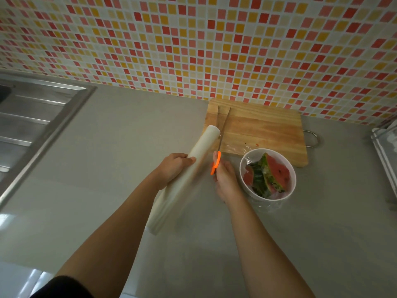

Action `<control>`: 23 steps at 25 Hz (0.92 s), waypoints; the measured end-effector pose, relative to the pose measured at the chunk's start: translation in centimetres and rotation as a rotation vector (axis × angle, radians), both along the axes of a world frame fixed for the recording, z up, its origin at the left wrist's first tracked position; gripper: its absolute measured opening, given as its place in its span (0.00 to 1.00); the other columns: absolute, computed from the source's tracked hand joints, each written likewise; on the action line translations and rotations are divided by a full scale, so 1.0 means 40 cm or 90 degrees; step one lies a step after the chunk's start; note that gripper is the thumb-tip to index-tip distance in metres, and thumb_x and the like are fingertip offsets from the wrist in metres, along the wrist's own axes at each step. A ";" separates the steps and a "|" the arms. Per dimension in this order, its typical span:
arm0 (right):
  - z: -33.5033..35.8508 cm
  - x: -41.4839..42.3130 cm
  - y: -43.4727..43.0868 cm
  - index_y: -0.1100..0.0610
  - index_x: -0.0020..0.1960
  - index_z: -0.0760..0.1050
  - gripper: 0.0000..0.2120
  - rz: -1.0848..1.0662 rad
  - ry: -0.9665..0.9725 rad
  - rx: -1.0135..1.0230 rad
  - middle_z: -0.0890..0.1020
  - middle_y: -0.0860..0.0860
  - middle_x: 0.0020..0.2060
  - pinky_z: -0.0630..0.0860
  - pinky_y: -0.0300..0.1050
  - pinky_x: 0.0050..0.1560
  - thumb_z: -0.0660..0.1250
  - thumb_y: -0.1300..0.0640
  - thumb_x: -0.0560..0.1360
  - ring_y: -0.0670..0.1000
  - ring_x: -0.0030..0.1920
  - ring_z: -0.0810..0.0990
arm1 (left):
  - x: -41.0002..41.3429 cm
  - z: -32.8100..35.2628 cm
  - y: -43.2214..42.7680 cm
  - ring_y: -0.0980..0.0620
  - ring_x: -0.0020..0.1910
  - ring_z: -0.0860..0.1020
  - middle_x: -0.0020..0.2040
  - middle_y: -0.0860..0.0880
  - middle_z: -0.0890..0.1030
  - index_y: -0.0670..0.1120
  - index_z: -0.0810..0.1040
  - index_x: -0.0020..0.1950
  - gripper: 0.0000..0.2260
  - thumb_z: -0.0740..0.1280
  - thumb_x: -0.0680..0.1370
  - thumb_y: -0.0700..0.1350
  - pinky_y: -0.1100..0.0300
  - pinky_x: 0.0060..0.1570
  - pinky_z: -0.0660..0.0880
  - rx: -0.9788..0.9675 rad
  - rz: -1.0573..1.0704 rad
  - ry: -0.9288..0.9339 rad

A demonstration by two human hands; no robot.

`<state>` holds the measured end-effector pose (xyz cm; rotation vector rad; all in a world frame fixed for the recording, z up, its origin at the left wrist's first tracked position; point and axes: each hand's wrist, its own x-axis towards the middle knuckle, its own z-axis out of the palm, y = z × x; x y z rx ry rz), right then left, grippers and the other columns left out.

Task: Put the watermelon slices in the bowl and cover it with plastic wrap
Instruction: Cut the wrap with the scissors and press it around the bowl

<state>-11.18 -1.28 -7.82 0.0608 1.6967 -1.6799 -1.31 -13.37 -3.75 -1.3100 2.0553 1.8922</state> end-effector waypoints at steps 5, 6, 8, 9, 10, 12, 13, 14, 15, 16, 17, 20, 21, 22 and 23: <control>0.008 -0.017 -0.040 0.51 0.31 0.71 0.15 -0.011 0.027 -0.021 0.73 0.45 0.30 0.63 0.36 0.37 0.64 0.47 0.75 0.42 0.33 0.70 | 0.045 0.008 -0.027 0.42 0.53 0.81 0.57 0.43 0.81 0.44 0.78 0.62 0.18 0.66 0.75 0.51 0.46 0.60 0.75 0.009 0.006 -0.014; 0.013 -0.019 -0.045 0.52 0.30 0.70 0.16 -0.008 0.045 -0.019 0.72 0.46 0.29 0.63 0.37 0.36 0.64 0.48 0.76 0.43 0.32 0.68 | 0.057 0.011 -0.030 0.43 0.51 0.81 0.56 0.42 0.82 0.44 0.79 0.61 0.17 0.66 0.75 0.50 0.48 0.59 0.76 0.011 0.008 -0.010; 0.023 -0.014 -0.049 0.52 0.30 0.69 0.17 -0.011 0.069 0.007 0.70 0.48 0.27 0.64 0.39 0.36 0.65 0.49 0.75 0.45 0.30 0.67 | 0.084 0.014 -0.032 0.43 0.48 0.81 0.53 0.43 0.82 0.45 0.79 0.58 0.14 0.65 0.76 0.50 0.49 0.54 0.77 0.020 0.019 0.018; 0.026 -0.002 -0.044 0.53 0.30 0.69 0.17 -0.005 0.093 0.035 0.70 0.49 0.27 0.64 0.41 0.36 0.65 0.49 0.75 0.46 0.30 0.68 | 0.099 0.012 -0.029 0.44 0.46 0.81 0.52 0.43 0.82 0.46 0.78 0.57 0.12 0.64 0.77 0.50 0.50 0.52 0.76 0.035 0.041 0.036; 0.025 0.017 -0.034 0.52 0.32 0.70 0.16 0.011 0.130 0.065 0.71 0.49 0.27 0.65 0.43 0.36 0.65 0.48 0.75 0.47 0.29 0.68 | 0.115 0.010 -0.022 0.45 0.45 0.80 0.50 0.44 0.81 0.47 0.76 0.55 0.11 0.64 0.77 0.50 0.50 0.49 0.76 0.054 0.073 0.050; 0.016 0.077 0.003 0.53 0.39 0.73 0.11 0.065 0.197 0.128 0.75 0.48 0.28 0.68 0.43 0.36 0.64 0.46 0.74 0.47 0.29 0.72 | 0.149 -0.003 -0.005 0.47 0.43 0.79 0.49 0.45 0.80 0.47 0.75 0.54 0.11 0.63 0.78 0.52 0.53 0.45 0.76 0.074 0.123 0.067; 0.013 0.111 0.028 0.54 0.43 0.74 0.10 0.104 0.219 0.154 0.78 0.48 0.30 0.70 0.43 0.38 0.64 0.46 0.75 0.48 0.31 0.75 | 0.164 -0.013 0.002 0.48 0.43 0.79 0.49 0.45 0.80 0.47 0.75 0.55 0.11 0.62 0.78 0.53 0.53 0.45 0.76 0.072 0.134 0.072; 0.010 0.143 0.052 0.55 0.43 0.75 0.10 0.150 0.244 0.175 0.80 0.49 0.31 0.72 0.44 0.39 0.64 0.47 0.75 0.50 0.33 0.78 | 0.177 -0.021 0.010 0.48 0.45 0.79 0.50 0.46 0.80 0.47 0.76 0.55 0.12 0.61 0.79 0.53 0.53 0.46 0.76 0.062 0.142 0.075; 0.008 0.171 0.071 0.56 0.43 0.77 0.11 0.195 0.278 0.203 0.81 0.52 0.33 0.73 0.46 0.40 0.65 0.49 0.75 0.53 0.36 0.80 | 0.188 -0.030 0.015 0.49 0.47 0.79 0.51 0.47 0.81 0.47 0.77 0.55 0.12 0.61 0.79 0.53 0.53 0.49 0.76 0.038 0.148 0.073; 0.008 0.195 0.086 0.58 0.42 0.77 0.11 0.233 0.325 0.242 0.83 0.55 0.35 0.73 0.48 0.41 0.65 0.50 0.75 0.56 0.38 0.80 | 0.198 -0.038 0.018 0.49 0.48 0.79 0.50 0.47 0.81 0.48 0.77 0.54 0.12 0.59 0.80 0.53 0.53 0.50 0.75 -0.016 0.144 0.062; 0.010 0.212 0.093 0.60 0.42 0.78 0.12 0.260 0.385 0.292 0.83 0.57 0.36 0.72 0.48 0.40 0.65 0.51 0.75 0.58 0.39 0.80 | 0.206 -0.045 0.017 0.48 0.47 0.78 0.48 0.47 0.80 0.47 0.77 0.51 0.12 0.58 0.80 0.53 0.53 0.50 0.74 -0.094 0.127 0.040; 0.023 0.239 0.078 0.62 0.45 0.76 0.14 0.307 0.514 0.413 0.82 0.61 0.41 0.67 0.49 0.39 0.63 0.51 0.75 0.61 0.44 0.79 | 0.211 -0.050 0.016 0.44 0.48 0.72 0.38 0.47 0.74 0.42 0.74 0.43 0.16 0.55 0.82 0.50 0.55 0.44 0.64 -0.287 0.067 -0.028; 0.026 0.245 0.068 0.63 0.47 0.75 0.14 0.313 0.522 0.431 0.82 0.61 0.43 0.68 0.50 0.41 0.63 0.51 0.75 0.61 0.46 0.79 | 0.209 -0.049 0.018 0.43 0.50 0.71 0.37 0.47 0.72 0.41 0.73 0.42 0.16 0.54 0.82 0.50 0.56 0.44 0.63 -0.304 0.059 -0.037; 0.029 0.251 0.059 0.63 0.49 0.75 0.14 0.316 0.526 0.446 0.81 0.61 0.46 0.69 0.51 0.43 0.63 0.52 0.75 0.61 0.48 0.79 | 0.206 -0.048 0.018 0.43 0.52 0.70 0.39 0.47 0.72 0.42 0.73 0.43 0.16 0.54 0.82 0.49 0.57 0.45 0.62 -0.311 0.049 -0.046; 0.030 0.257 0.052 0.63 0.50 0.74 0.14 0.318 0.533 0.460 0.81 0.61 0.48 0.69 0.51 0.46 0.62 0.52 0.75 0.61 0.50 0.78 | 0.201 -0.048 0.019 0.44 0.55 0.70 0.42 0.44 0.73 0.41 0.74 0.45 0.16 0.54 0.82 0.49 0.57 0.47 0.62 -0.318 0.039 -0.054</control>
